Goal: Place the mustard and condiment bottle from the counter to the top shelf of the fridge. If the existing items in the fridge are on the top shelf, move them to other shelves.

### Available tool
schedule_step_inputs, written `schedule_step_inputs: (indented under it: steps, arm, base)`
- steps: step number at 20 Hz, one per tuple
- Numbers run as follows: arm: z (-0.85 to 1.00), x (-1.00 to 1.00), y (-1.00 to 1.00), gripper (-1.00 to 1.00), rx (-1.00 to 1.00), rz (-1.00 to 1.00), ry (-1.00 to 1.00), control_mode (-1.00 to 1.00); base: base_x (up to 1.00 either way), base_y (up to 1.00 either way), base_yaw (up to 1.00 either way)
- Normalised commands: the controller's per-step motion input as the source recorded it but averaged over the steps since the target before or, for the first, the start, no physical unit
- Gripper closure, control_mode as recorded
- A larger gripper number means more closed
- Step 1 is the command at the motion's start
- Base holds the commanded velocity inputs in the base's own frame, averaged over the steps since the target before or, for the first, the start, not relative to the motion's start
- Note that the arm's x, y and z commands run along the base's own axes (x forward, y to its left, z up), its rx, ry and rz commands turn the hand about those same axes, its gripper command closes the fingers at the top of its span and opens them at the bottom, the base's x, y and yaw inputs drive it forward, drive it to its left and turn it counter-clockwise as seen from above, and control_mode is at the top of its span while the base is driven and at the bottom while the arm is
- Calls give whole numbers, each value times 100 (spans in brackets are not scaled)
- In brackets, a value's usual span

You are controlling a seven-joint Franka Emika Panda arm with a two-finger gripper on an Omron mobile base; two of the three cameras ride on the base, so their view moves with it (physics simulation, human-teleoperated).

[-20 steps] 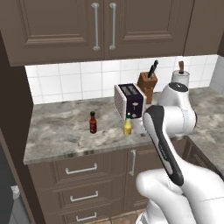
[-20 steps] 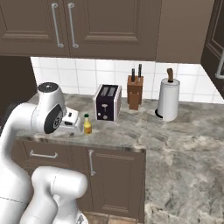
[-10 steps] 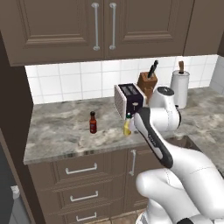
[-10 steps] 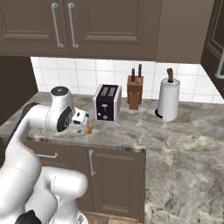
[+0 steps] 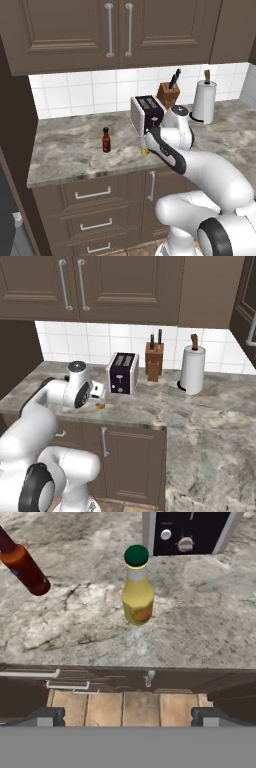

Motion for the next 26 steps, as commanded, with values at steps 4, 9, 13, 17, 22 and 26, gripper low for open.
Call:
schedule_step_inputs:
  steps: [4, 9, 13, 17, 22, 26]
  arm:
    - [-15, 47, 0, -100, 0, 0, 0, -100]
    - [-13, 36, 0, -100, 0, -1, 0, -100]
    - [-18, 28, 0, -100, 0, -1, 0, -100]
    - [-22, 21, 0, -100, 0, 0, -2, -100]
    - [-23, 25, 0, -100, 0, -1, -9, -100]
    - [-14, 30, 0, -100, 0, -2, -6, -100]
  base:
    - [0, 0, 0]
    - [0, 0, 0]
    - [0, 0, 0]
    - [0, 0, 0]
    - [0, 0, 0]
    - [0, 0, 0]
